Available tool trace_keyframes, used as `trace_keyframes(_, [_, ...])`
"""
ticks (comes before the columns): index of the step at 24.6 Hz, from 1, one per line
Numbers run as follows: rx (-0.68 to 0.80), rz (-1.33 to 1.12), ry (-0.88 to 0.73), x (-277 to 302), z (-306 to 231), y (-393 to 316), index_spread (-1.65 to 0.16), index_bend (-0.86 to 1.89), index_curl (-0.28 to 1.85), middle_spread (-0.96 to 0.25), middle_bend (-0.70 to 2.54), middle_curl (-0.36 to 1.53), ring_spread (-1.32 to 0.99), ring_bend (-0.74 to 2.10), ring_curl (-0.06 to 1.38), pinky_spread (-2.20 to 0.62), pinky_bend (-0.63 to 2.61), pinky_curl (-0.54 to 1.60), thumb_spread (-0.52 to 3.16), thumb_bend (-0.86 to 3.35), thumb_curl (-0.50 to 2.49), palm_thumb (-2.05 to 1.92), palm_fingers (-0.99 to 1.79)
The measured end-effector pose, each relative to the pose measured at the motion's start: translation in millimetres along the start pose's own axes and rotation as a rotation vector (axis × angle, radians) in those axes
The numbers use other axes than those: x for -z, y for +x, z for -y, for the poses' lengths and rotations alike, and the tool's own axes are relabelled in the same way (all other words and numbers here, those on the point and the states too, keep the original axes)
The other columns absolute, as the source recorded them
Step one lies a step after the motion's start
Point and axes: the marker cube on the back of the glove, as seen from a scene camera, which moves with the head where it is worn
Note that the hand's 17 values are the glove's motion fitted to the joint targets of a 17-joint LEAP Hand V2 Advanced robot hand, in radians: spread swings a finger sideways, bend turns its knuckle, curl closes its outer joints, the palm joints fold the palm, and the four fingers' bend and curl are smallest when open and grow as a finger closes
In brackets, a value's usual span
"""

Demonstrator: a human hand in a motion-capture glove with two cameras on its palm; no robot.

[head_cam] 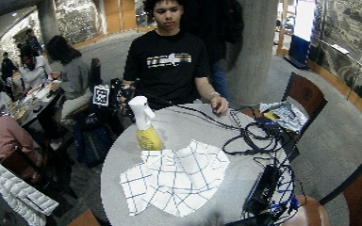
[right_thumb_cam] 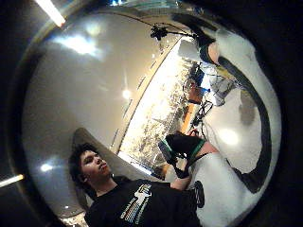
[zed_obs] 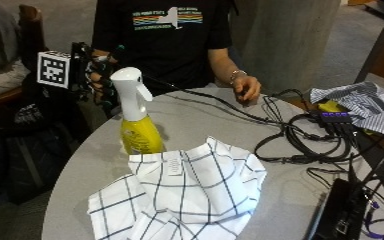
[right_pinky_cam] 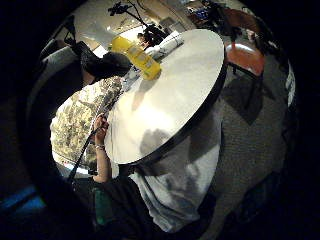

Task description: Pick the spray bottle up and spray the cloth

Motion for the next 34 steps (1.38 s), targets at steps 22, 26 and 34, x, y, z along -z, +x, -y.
trace_keyframes(22, [-0.051, -0.078, -0.044, -26.8, 68.1, 21.4, -0.35, 0.09, 0.17, -0.01, 0.25, 0.35, -0.03, 0.45, 0.32, 0.25, 0.53, 0.34, 0.97, -0.02, 0.31, 0.63, 0.67])
trace_keyframes(26, [-0.076, -0.099, -0.042, -43.0, 95.1, 27.1, -0.35, 0.10, 0.18, 0.00, 0.25, 0.36, -0.02, 0.43, 0.32, 0.26, 0.51, 0.34, 0.97, -0.02, 0.32, 0.64, 0.63])
trace_keyframes(34, [-0.107, -0.133, -0.032, -64.9, 128.1, 36.5, -0.35, 0.08, 0.17, 0.02, 0.27, 0.37, 0.00, 0.43, 0.32, 0.28, 0.50, 0.34, 0.97, -0.02, 0.33, 0.68, 0.58])
